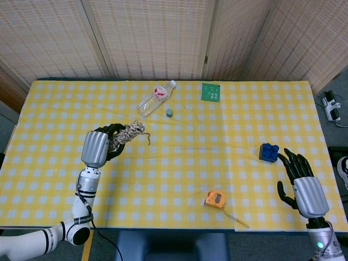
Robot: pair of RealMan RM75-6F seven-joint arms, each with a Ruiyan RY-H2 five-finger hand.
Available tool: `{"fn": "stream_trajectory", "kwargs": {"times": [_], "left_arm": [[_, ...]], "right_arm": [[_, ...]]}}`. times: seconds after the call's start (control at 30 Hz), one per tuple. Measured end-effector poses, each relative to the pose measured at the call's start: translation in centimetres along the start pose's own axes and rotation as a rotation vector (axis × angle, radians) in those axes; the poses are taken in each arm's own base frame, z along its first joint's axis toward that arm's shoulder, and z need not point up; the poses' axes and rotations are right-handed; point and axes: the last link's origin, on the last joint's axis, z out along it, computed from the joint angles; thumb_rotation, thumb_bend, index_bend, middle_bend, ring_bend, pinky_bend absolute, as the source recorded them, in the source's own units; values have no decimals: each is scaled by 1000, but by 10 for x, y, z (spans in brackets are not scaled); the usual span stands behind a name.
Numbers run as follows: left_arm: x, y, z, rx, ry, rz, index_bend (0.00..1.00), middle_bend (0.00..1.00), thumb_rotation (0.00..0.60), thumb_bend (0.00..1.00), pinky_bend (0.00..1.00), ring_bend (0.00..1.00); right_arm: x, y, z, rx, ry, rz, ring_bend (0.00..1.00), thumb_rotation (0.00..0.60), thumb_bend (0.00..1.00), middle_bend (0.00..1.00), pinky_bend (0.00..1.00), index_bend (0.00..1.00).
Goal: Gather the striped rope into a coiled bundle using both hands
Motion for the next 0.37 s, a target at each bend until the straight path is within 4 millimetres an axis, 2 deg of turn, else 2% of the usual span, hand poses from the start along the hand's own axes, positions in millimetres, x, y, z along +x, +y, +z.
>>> {"fn": "stream_trajectory", "kwargs": {"times": [0.37], "left_arm": [[1,1,0,5,0,-2,575,610,600,634,644,585]], "right_arm": [[-14,19,-22,-62,-24,19,0,600,606,0,0,0]]}}
